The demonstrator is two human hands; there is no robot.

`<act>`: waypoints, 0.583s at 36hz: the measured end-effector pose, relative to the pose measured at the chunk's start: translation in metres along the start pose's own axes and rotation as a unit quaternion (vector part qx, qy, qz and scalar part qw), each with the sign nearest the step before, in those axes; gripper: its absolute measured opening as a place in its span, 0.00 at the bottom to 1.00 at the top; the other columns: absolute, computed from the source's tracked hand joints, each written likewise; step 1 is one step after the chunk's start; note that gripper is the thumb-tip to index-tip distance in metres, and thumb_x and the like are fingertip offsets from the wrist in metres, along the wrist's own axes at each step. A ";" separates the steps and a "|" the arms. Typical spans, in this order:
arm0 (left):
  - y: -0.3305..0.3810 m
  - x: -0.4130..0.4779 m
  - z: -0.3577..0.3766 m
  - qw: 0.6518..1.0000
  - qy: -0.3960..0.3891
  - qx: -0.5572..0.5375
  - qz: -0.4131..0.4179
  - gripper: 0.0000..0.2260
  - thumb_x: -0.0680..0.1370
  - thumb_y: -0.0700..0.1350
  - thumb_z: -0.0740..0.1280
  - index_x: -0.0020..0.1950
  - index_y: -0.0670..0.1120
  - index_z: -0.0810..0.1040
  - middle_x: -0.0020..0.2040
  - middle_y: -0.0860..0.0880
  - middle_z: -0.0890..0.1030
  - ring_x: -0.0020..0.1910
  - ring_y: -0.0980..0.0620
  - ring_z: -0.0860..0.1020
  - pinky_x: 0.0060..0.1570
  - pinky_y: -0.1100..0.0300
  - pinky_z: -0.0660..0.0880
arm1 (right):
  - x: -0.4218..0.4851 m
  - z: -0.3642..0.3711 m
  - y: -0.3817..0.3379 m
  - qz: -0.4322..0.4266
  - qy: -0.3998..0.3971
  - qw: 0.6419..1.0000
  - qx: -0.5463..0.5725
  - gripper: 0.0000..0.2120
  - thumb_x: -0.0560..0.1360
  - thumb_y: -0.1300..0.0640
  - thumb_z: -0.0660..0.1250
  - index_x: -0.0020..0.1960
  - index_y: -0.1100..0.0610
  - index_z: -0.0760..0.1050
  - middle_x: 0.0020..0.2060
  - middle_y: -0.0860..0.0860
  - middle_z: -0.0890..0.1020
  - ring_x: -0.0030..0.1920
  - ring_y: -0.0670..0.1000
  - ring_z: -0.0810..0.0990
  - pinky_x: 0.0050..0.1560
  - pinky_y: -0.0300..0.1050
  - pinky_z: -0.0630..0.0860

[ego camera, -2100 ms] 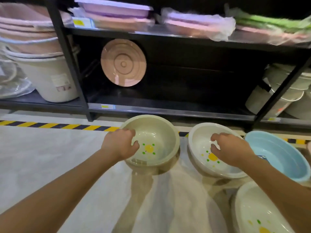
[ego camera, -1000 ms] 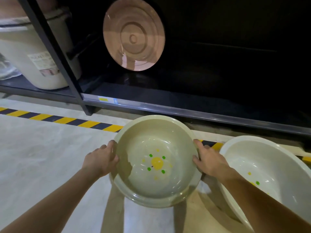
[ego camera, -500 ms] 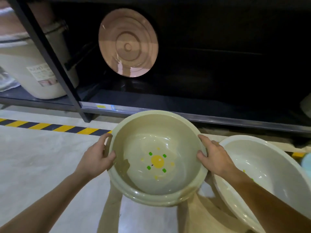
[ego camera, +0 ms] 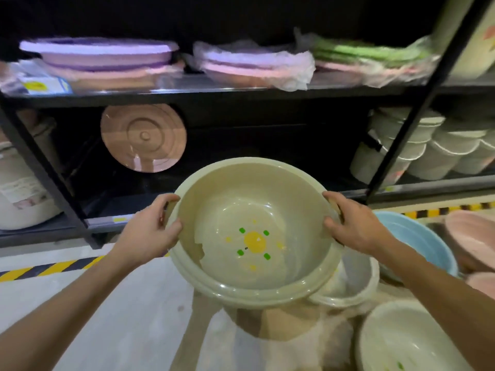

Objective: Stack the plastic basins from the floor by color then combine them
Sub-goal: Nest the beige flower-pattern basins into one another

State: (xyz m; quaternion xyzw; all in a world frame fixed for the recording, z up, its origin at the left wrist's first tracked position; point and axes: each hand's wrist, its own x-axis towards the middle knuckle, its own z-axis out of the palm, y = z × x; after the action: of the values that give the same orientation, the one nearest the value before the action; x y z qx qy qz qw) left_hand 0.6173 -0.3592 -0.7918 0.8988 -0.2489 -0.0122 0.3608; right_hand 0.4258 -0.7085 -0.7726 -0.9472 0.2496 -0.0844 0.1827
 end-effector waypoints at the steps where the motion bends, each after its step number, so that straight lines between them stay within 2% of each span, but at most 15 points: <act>1: 0.011 -0.001 0.002 1.000 -0.002 -0.004 0.012 0.19 0.72 0.52 0.66 0.63 0.59 0.71 0.33 0.54 0.79 0.34 0.56 0.78 0.39 0.56 0.74 | -0.014 -0.012 0.006 0.011 0.011 1.000 -0.003 0.30 0.75 0.48 0.65 0.76 0.48 0.64 0.62 0.56 0.80 0.61 0.59 0.78 0.59 0.52 0.73; 3: 0.036 -0.007 0.009 0.999 -0.014 -0.008 0.045 0.21 0.70 0.54 0.64 0.63 0.60 0.71 0.36 0.54 0.79 0.39 0.53 0.78 0.44 0.52 0.75 | -0.042 -0.036 0.021 0.035 0.030 0.999 -0.006 0.30 0.75 0.48 0.65 0.76 0.49 0.65 0.60 0.57 0.81 0.59 0.59 0.78 0.57 0.51 0.72; 5: 0.059 -0.014 0.021 0.997 -0.037 -0.024 0.065 0.19 0.72 0.52 0.66 0.63 0.60 0.71 0.37 0.53 0.78 0.38 0.54 0.77 0.38 0.56 0.73 | -0.073 -0.060 0.037 0.057 0.043 0.997 -0.017 0.29 0.76 0.51 0.67 0.76 0.51 0.65 0.59 0.59 0.81 0.57 0.60 0.79 0.56 0.51 0.72; 9: 0.112 -0.029 0.050 0.987 -0.089 -0.001 0.130 0.19 0.76 0.47 0.67 0.65 0.57 0.70 0.38 0.53 0.79 0.39 0.55 0.77 0.40 0.54 0.72 | -0.131 -0.101 0.071 0.098 0.072 0.992 -0.028 0.34 0.70 0.45 0.63 0.75 0.53 0.68 0.59 0.59 0.82 0.57 0.60 0.80 0.57 0.50 0.72; 12: 0.147 -0.038 0.080 0.980 -0.120 0.004 0.157 0.18 0.76 0.49 0.66 0.64 0.57 0.69 0.38 0.52 0.80 0.38 0.54 0.78 0.36 0.56 0.73 | -0.165 -0.120 0.108 0.132 0.094 0.986 -0.032 0.35 0.68 0.41 0.61 0.73 0.53 0.71 0.60 0.59 0.82 0.60 0.61 0.79 0.62 0.53 0.74; 14: 0.168 -0.042 0.104 0.975 -0.142 -0.001 0.173 0.18 0.74 0.52 0.65 0.63 0.59 0.68 0.36 0.52 0.81 0.36 0.52 0.79 0.38 0.51 0.77 | -0.183 -0.127 0.137 0.151 0.102 0.983 -0.022 0.38 0.66 0.39 0.59 0.73 0.53 0.71 0.61 0.57 0.82 0.59 0.60 0.79 0.63 0.54 0.74; 16: 0.185 -0.048 0.131 0.967 -0.164 0.004 0.194 0.18 0.74 0.53 0.66 0.63 0.58 0.68 0.36 0.54 0.80 0.35 0.53 0.79 0.39 0.50 0.79 | -0.203 -0.132 0.161 0.184 0.089 0.979 -0.013 0.32 0.71 0.46 0.65 0.74 0.52 0.69 0.54 0.54 0.82 0.51 0.56 0.79 0.57 0.50 0.74; 18: 0.200 -0.052 0.159 0.963 -0.174 0.011 0.207 0.19 0.75 0.52 0.66 0.65 0.58 0.67 0.38 0.54 0.80 0.36 0.54 0.79 0.40 0.51 0.78 | -0.223 -0.132 0.185 0.210 0.080 0.974 -0.017 0.30 0.74 0.48 0.65 0.75 0.48 0.66 0.45 0.50 0.80 0.42 0.51 0.78 0.50 0.48 0.73; 19: 0.208 -0.056 0.174 0.961 -0.181 0.012 0.211 0.20 0.75 0.53 0.66 0.65 0.58 0.67 0.39 0.54 0.80 0.37 0.54 0.79 0.40 0.51 0.79 | -0.233 -0.132 0.196 0.220 0.081 0.972 -0.027 0.30 0.74 0.47 0.64 0.75 0.47 0.65 0.44 0.49 0.82 0.41 0.49 0.78 0.49 0.49 0.75; 21: 0.223 -0.065 0.201 0.955 -0.198 0.012 0.219 0.20 0.75 0.53 0.66 0.66 0.59 0.66 0.39 0.55 0.79 0.36 0.54 0.79 0.38 0.53 0.78 | -0.252 -0.130 0.216 0.231 0.099 0.967 -0.041 0.29 0.75 0.49 0.66 0.75 0.47 0.67 0.52 0.51 0.84 0.45 0.49 0.77 0.55 0.51 0.77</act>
State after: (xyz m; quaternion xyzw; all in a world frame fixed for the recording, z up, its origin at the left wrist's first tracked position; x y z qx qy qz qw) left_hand 0.4225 -0.5962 -0.8044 0.8058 -0.5066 -0.1076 0.2871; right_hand 0.0810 -0.7956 -0.7542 -0.8574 0.4816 -0.1235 0.1329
